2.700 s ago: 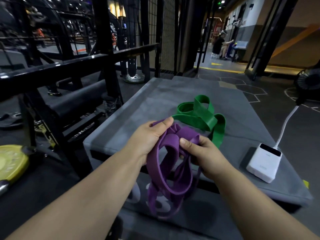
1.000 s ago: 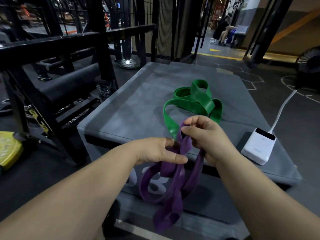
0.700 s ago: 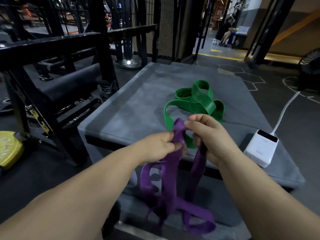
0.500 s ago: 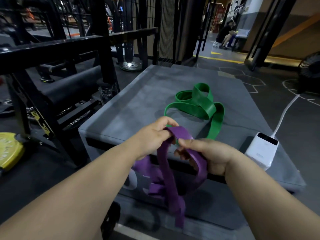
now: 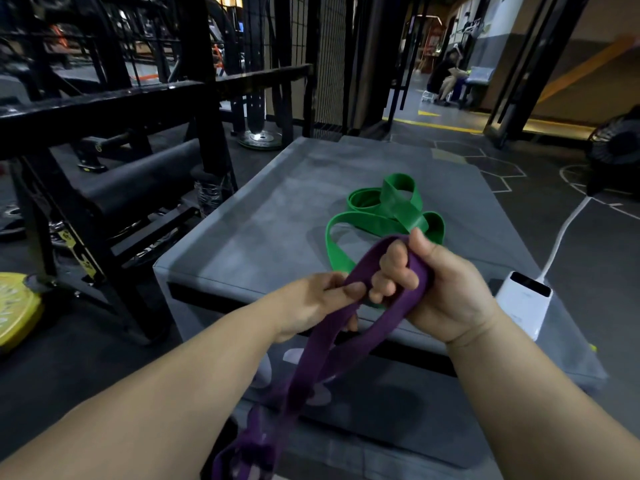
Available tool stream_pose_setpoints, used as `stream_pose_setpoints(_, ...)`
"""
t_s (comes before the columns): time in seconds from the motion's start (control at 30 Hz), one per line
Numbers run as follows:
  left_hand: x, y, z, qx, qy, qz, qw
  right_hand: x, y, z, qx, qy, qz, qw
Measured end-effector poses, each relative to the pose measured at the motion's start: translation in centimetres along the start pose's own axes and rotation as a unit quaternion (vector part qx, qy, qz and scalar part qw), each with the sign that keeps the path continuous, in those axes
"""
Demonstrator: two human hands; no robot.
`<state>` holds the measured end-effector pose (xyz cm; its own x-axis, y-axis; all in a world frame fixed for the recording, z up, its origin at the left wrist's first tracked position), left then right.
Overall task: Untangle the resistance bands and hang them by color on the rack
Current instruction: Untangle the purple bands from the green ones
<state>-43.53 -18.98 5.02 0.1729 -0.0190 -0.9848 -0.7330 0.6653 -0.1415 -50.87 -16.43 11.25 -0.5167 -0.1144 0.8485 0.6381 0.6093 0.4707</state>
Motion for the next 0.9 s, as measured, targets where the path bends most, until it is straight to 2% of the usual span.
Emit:
stream_pose_setpoints(0.13,1.1,0.9,0.2,0.055,-0.039,-0.049,0.997,2.5,-1.2,0.3,-0.05,-0.058,0.0,0.997)
stream_pose_setpoints(0.2,2.0,0.2,-0.1,0.03,-0.058,-0.111,0.992,3.3,-1.9,0.4,-0.066,-0.086,-0.002,0.994)
stream_pose_setpoints(0.3,3.2,-1.4,-0.6,-0.031,-0.099,-0.277,0.955,4.6,-3.0,0.8,-0.093,-0.125,0.007,0.988)
stream_pose_setpoints(0.4,4.2,-1.8,-1.3,-0.056,-0.123,-0.275,0.952,6.0,-4.0,1.3,-0.118,-0.149,0.02,0.981)
stream_pose_setpoints(0.53,4.2,-2.3,-1.7,-0.093,-0.107,-0.257,0.956,7.0,-5.1,2.2,-0.187,-0.152,0.047,0.969)
stream_pose_setpoints(0.7,2.5,-1.6,-1.7,-0.099,-0.066,-0.298,0.947,6.1,-6.6,2.9,-0.287,-0.114,0.177,0.934)
stream_pose_setpoints(0.9,-0.2,-1.2,-2.0,-0.108,0.005,-0.272,0.956,0.5,-6.5,1.7,-0.241,0.016,0.363,0.9)
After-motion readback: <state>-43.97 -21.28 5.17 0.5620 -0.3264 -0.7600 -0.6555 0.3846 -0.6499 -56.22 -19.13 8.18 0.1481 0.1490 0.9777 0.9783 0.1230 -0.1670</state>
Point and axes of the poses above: each hand's wrist, its own z-axis away from the middle knuckle, its own y-axis out of the palm, x = y × z, the point moved 9 cm from there along -z, towards the middle knuckle, and after that the axes turned 3 degrees about x, right-handed, at the moved point
